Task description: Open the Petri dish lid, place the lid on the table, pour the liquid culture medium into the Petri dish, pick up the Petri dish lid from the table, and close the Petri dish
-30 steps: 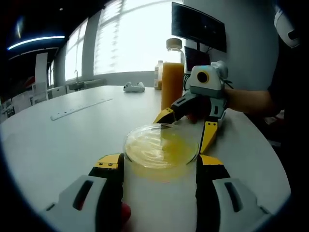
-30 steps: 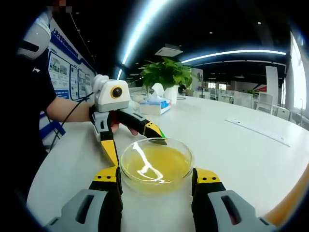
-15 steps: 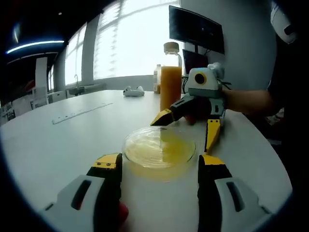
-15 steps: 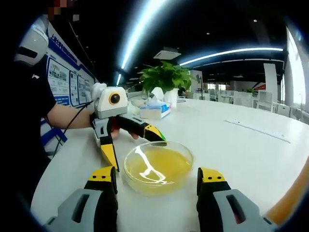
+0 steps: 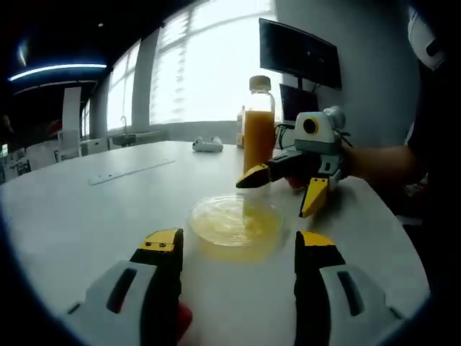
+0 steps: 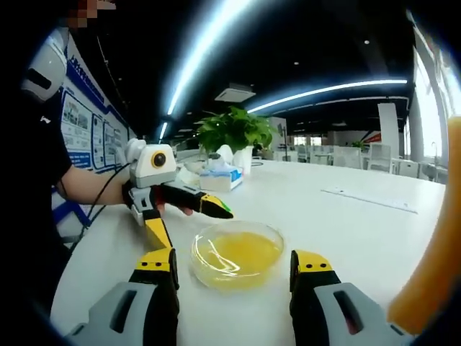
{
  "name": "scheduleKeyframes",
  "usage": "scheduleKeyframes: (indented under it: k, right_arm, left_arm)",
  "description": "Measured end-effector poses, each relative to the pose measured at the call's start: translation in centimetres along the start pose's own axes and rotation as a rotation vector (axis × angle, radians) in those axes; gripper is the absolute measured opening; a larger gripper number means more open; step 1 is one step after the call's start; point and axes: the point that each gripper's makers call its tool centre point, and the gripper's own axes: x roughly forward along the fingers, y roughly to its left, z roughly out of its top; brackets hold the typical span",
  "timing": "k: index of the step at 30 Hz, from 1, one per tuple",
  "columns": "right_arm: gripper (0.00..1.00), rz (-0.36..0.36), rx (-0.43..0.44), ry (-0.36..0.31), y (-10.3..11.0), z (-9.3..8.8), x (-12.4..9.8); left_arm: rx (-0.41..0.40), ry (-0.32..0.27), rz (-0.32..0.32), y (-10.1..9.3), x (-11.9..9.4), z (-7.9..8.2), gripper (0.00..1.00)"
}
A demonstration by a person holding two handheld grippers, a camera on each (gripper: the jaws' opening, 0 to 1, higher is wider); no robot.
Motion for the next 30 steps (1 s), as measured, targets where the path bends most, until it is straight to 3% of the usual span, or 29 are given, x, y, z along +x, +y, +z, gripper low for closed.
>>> scheduleKeyframes:
  k: [7, 11, 19, 22, 30]
  right_arm:
    - [0.58, -0.094, 0.012, -0.083, 0.6, 1.8, -2.1]
    - [0.59, -0.118, 0.01, -0.108, 1.3, 3.1, -3.3]
    - [0.6, -0.158, 0.018, -0.151, 3.1, 5.5, -5.3]
    - [0.64, -0.168, 0.017, -0.149, 3.9, 5.8, -6.2]
    - [0.7, -0.268, 0.032, -0.21, 4.5, 7.4, -9.3]
  left_arm:
    - [-0.066, -0.065, 0.075, -0.6, -2.8, 1.2, 0.54]
    - [-0.077, -0.122, 0.116, -1.2, -4.3, 3.3, 0.54]
    - [-0.045, -0.181, 0.178, -2.7, -6.7, 7.1, 0.54]
    - [-0.03, -0.155, 0.223, -2.7, -7.6, 7.3, 0.54]
    - [-0.065, -0.16, 0.295, -3.2, -10.7, 7.2, 0.56]
